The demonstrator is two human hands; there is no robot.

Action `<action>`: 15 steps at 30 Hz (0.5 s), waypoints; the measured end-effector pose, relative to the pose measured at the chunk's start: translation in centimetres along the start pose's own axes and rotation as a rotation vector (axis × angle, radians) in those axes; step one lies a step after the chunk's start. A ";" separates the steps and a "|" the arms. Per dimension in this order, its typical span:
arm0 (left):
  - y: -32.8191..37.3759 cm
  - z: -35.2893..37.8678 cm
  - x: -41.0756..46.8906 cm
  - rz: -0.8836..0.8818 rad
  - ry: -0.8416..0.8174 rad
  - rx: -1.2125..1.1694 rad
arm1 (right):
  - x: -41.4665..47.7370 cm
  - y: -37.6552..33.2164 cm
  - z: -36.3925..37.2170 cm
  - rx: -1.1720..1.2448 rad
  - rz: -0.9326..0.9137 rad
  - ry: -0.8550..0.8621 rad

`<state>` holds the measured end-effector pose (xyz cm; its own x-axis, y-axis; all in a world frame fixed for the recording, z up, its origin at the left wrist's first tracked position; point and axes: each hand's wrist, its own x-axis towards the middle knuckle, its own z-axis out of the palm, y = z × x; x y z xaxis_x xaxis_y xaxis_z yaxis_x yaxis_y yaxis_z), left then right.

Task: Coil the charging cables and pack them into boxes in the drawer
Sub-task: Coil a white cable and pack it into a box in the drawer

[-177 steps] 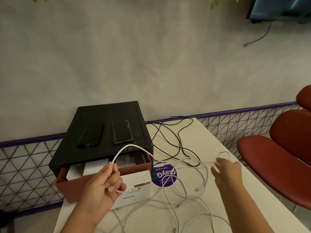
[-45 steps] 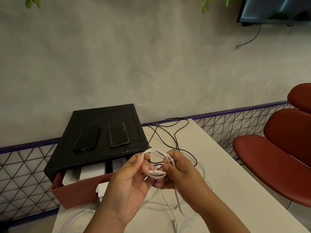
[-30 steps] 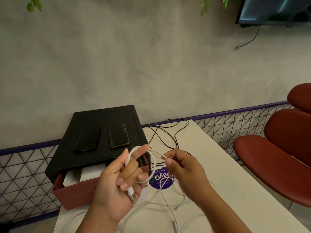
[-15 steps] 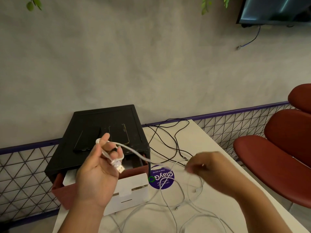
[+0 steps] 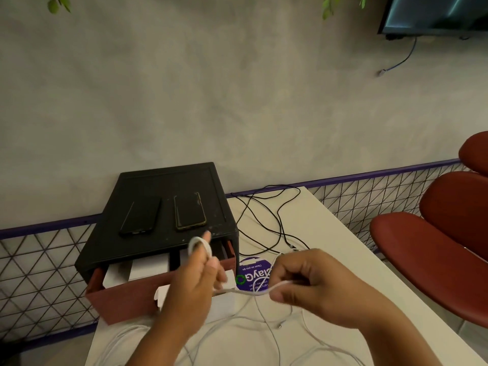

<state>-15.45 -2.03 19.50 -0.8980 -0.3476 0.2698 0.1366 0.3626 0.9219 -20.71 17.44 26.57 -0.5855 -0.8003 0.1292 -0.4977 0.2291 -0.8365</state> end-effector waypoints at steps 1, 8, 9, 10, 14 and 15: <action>0.1 0.6 -0.6 -0.015 -0.076 -0.019 | 0.1 -0.1 0.0 0.005 0.003 0.085; 1.7 1.9 -2.4 -0.196 -0.312 -0.248 | 1.6 2.6 -0.4 -0.057 0.040 0.603; 2.0 1.6 -2.2 -0.193 -0.324 -0.269 | 1.7 3.3 -0.2 -0.074 0.063 0.632; 2.4 1.3 -2.1 -0.196 -0.329 -0.288 | 1.9 4.1 0.1 -0.086 0.085 0.643; 3.1 0.7 -1.9 -0.208 -0.363 -0.349 | 2.2 6.7 1.3 -0.177 0.179 0.612; 3.2 0.8 -2.0 -0.217 -0.360 -0.358 | 2.3 7.1 1.3 -0.209 0.204 0.593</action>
<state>-13.57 0.48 21.65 -0.9991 -0.0408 0.0084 0.0093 -0.0233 0.9997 -24.74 16.49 20.20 -0.9046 -0.3024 0.3005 -0.4184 0.4945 -0.7619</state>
